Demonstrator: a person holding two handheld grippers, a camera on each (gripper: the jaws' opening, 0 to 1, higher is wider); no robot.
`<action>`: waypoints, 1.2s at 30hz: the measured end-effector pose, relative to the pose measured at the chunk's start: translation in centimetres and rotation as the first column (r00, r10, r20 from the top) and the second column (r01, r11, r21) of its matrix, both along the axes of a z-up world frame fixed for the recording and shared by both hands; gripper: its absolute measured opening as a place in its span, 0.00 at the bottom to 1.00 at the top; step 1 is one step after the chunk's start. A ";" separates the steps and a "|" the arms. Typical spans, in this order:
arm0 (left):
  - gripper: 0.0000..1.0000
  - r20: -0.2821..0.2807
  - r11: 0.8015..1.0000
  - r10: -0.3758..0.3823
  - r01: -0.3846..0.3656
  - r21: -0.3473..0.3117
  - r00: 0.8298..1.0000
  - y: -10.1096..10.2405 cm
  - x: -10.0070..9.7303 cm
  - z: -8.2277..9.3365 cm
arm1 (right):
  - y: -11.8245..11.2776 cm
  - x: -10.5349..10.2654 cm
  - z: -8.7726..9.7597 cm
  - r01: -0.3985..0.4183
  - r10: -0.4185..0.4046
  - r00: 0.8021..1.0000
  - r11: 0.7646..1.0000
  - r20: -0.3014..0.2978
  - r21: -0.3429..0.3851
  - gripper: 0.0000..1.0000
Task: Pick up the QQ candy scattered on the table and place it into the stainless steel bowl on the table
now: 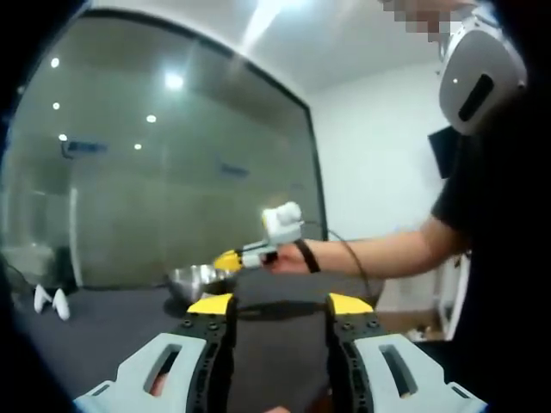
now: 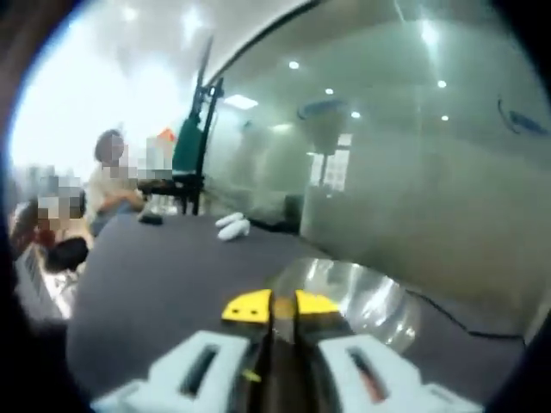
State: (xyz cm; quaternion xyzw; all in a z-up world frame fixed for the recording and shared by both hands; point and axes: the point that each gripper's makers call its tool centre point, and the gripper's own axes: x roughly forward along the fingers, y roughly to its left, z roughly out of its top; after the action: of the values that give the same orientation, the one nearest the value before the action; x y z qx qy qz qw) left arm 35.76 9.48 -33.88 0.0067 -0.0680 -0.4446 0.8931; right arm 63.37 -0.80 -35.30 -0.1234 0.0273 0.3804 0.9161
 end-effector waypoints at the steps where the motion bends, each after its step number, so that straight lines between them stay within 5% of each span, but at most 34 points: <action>1: 0.43 0.001 1.000 0.002 -0.002 0.006 1.000 0.0 0.0 0.0 | 0.1 0.4 0.1 -0.002 0.002 1.000 1.000 0.003 -0.003 0.10; 11: 0.43 -0.009 0.999 0.022 -0.022 0.027 1.000 0.4 0.1 -0.5 | -0.4 3.8 -0.4 0.066 -0.066 0.998 0.998 -0.009 -0.006 0.10; 19: 0.43 -0.091 0.985 0.118 -0.105 0.140 0.989 1.8 1.8 -3.5 | -0.9 6.1 -0.7 0.112 -0.112 0.993 0.994 -0.020 0.009 0.11; 23: 0.43 -0.139 0.984 0.113 -0.092 0.153 0.984 2.0 2.2 -4.6 | -1.3 6.1 -1.0 0.130 -0.130 0.991 0.991 -0.033 0.021 0.11; 36: 0.43 -0.137 0.979 0.103 -0.076 0.189 0.985 1.6 2.4 -5.2 | -1.1 3.7 -1.1 0.113 -0.110 0.993 0.991 -0.053 0.066 0.12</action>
State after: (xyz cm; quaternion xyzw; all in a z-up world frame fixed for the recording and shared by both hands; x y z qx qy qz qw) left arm 38.13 11.08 -39.05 0.0591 0.0389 -0.4076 0.9104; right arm 67.10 -1.91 -36.40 -0.0809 0.0435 0.3324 0.9387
